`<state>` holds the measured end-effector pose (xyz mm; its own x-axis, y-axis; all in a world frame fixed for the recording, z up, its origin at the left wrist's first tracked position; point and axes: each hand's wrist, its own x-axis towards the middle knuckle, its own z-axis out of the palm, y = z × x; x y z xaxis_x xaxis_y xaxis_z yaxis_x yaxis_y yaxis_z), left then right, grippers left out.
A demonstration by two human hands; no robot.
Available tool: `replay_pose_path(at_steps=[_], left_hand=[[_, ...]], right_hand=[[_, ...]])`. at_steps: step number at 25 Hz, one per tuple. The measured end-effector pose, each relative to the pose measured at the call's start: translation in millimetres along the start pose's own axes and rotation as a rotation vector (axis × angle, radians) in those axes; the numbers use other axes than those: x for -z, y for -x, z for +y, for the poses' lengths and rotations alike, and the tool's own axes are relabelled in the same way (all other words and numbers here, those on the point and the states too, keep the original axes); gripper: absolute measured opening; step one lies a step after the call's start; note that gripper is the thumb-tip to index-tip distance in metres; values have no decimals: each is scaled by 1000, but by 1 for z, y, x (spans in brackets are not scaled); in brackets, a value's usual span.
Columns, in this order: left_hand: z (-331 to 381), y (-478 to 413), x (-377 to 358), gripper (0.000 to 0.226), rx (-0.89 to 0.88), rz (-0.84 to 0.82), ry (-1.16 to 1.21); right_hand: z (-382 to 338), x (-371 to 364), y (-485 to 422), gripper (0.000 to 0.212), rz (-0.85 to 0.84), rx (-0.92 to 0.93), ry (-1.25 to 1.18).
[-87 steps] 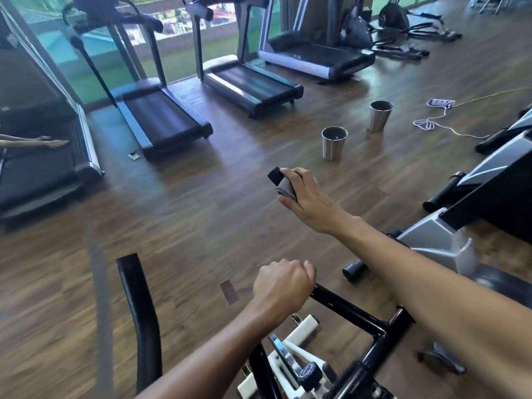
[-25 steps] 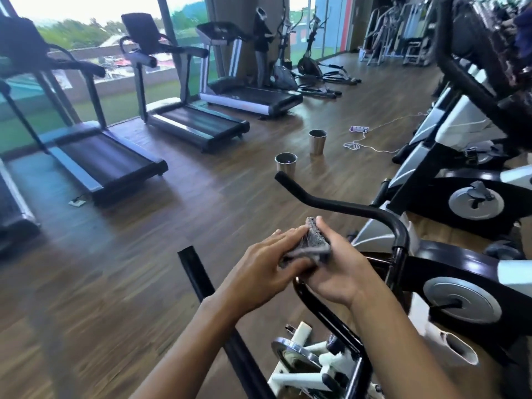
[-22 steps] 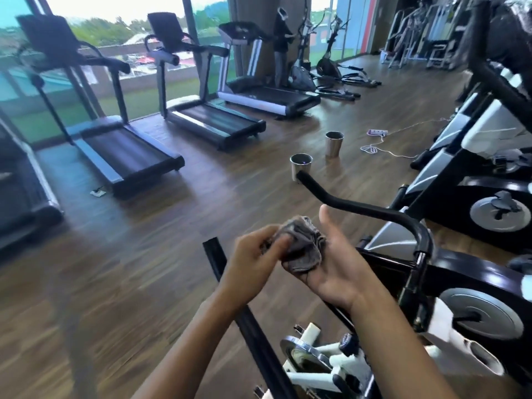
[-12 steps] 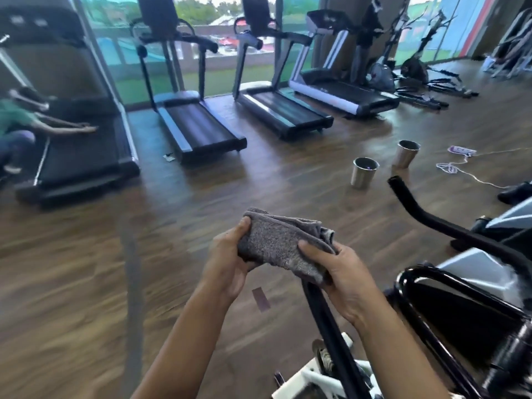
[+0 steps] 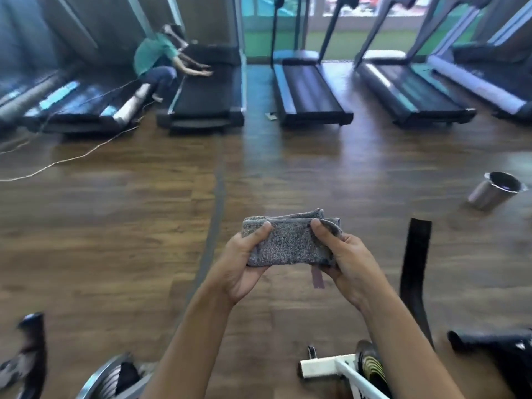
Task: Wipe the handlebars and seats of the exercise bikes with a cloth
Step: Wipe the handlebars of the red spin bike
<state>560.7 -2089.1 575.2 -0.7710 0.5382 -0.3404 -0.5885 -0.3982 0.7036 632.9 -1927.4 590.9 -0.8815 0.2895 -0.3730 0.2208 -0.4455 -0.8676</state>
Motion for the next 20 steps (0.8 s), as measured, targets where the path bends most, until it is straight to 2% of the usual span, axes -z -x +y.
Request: replay_pose_path(at_steps=[3,5,8,11,13,15,18,20], left_hand=[[-3,40,28,46,-79,238,-59],[-12,72,45,32,-110,415,-94],[-38,119,66,11,-141,678,-134],[-67,162,87,16,-163,882,-113],[-81,188,99,26,-174,973,-87],[-89,211,109,34,-194,1014,-72],[-89,243,126,29,-243,1023,-68],[-85,260,140,27,-266,998,-107]], right_hand=[[26,-18,3,14,-190,-142,-23],[52,-29,11,8,-251,-226,18],[96,-47,26,8,-329,-313,97],[129,-60,57,14,-532,-373,94],[145,-69,81,35,-765,-410,56],[161,-82,101,43,-869,-392,87],[185,-114,131,26,-766,-404,156],[201,-138,149,25,-727,-421,160]])
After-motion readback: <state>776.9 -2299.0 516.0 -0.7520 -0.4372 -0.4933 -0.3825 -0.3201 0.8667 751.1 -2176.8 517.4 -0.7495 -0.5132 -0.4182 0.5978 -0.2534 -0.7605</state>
